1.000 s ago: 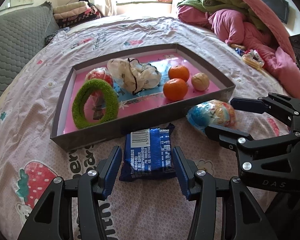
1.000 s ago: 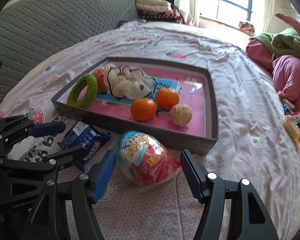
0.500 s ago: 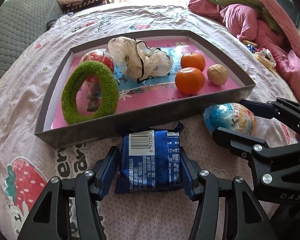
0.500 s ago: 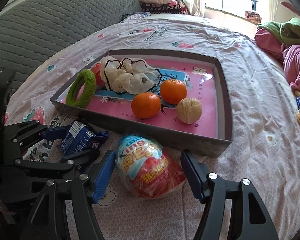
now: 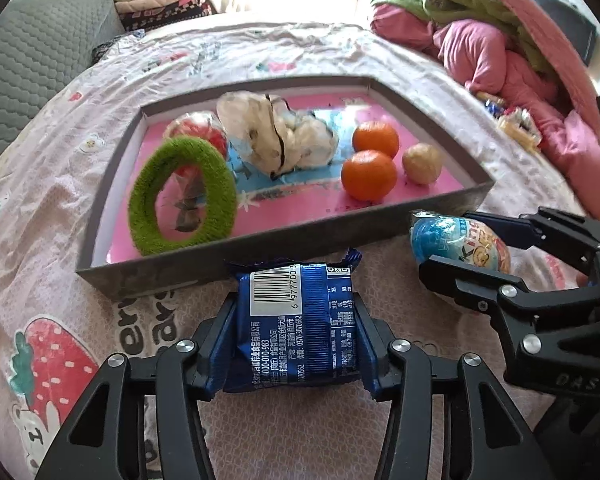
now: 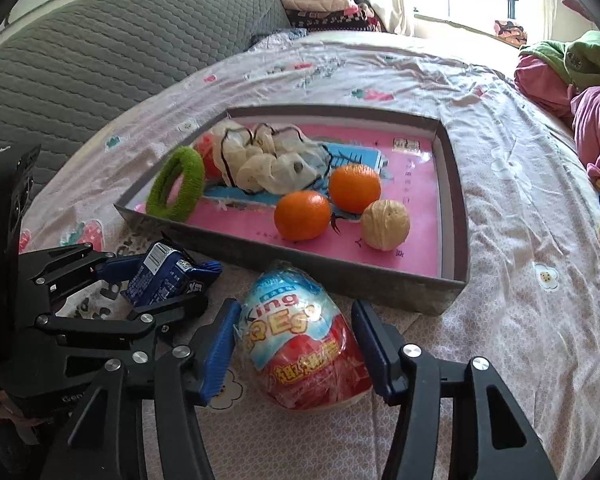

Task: Organize objects
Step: 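Lift and carry the snack pack and egg toy over the tray with both tools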

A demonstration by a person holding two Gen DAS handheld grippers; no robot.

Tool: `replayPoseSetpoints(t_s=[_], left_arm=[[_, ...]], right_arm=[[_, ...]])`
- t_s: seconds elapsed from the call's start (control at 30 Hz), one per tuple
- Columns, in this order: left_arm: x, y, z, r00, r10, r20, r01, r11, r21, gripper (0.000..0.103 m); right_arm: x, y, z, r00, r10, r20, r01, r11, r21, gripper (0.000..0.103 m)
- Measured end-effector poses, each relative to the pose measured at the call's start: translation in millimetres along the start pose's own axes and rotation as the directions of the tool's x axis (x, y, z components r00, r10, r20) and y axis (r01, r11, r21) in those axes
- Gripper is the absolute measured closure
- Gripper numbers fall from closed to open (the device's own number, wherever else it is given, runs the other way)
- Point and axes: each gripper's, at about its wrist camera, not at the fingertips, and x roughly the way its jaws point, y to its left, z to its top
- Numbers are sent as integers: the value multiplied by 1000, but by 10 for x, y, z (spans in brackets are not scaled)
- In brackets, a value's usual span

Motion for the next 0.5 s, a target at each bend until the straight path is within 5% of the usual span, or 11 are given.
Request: replayPoseSetpoints(t_s=[0.2,0.5], left_arm=[[-418,68,103,987,18,157,-21,1000,13,50],[-742,226,365,949,46,313,-38,999,-31,50]], right_arm=[[-345,26,94,987,-23,162,21,1000,10,47],[-823,-28,362,915,-81,396,76,997,30,48]])
